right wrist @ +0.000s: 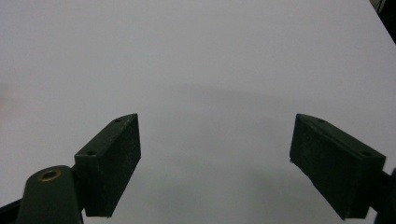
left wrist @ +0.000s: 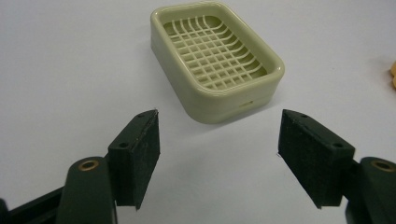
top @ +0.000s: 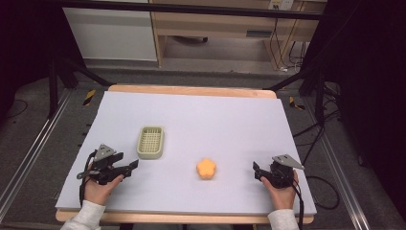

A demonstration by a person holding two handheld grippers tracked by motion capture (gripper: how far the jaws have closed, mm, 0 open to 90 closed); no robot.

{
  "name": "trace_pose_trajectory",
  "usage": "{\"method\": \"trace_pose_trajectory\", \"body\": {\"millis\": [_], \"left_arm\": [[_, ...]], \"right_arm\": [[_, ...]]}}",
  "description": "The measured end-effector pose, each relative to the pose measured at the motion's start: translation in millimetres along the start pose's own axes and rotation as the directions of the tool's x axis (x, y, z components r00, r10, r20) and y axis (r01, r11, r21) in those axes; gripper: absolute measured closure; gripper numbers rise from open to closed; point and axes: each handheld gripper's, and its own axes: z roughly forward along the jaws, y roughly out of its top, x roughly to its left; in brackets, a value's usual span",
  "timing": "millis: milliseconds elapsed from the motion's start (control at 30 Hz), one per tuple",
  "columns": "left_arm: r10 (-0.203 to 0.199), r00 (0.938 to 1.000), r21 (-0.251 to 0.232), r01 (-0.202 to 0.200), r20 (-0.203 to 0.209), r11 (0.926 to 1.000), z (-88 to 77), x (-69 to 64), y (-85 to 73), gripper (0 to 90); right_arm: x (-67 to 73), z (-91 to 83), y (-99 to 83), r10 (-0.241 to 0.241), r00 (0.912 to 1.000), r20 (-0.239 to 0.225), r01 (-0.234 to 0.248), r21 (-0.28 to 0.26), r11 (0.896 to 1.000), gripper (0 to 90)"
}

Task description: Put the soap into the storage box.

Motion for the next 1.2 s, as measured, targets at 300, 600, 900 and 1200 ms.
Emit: {"method": "trace_pose_trajectory", "body": {"millis": [300, 600, 900, 1200], "left_arm": [[0.016, 0.9997, -0.001, -0.016, 0.016, 0.9999, 1.4, -10.3, 3.5, 27.6], [0.039, 0.9987, 0.005, -0.039, 0.033, 0.9992, 4.0, -18.7, 6.3, 27.5], [0.056, 0.9974, 0.007, -0.056, 0.045, 0.9984, 3.2, -21.0, 10.9, 27.4], [0.082, 0.9951, 0.007, -0.083, 0.055, 0.9965, 3.7, -27.7, 19.3, 27.0]], "right_arm": [[0.7, 1.3, -0.4, -0.006, 1.0, 0.004, 0.006, -0.001, 1.0, 15.5], [2.6, 5.0, -2.4, -0.01, 0.9999, -0.001, 0.01, 0.017, 1.0, 15.5], [3.7, 5.0, -3.3, -0.014, 0.9999, 0.002, 0.014, 0.022, 1.0, 15.6], [2.9, 4.5, -2.8, -0.011, 0.9999, 0.009, 0.011, -0.001, 1.0, 14.8]]}}
